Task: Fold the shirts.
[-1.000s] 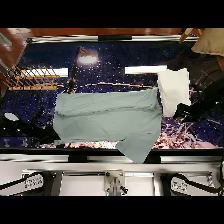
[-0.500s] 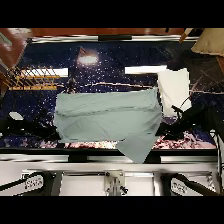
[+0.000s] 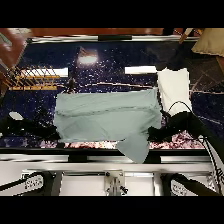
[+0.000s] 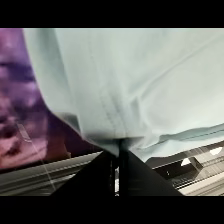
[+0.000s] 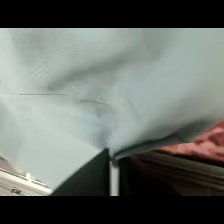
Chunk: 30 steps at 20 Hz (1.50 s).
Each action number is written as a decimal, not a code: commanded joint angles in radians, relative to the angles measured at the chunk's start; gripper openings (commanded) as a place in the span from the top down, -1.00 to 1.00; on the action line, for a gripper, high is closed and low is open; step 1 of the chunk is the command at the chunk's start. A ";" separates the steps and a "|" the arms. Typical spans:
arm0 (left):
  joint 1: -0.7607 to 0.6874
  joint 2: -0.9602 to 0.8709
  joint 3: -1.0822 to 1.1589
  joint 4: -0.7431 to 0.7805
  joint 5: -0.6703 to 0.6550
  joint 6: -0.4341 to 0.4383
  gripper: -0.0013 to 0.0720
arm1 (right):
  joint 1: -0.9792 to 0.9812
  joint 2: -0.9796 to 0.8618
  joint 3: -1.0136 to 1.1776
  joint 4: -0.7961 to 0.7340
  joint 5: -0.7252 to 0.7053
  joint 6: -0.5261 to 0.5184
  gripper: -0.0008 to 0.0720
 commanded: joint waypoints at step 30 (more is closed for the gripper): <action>-0.117 -0.370 0.663 -0.229 0.275 -0.105 0.00 | 0.038 -0.459 0.780 -0.017 0.367 0.110 -0.32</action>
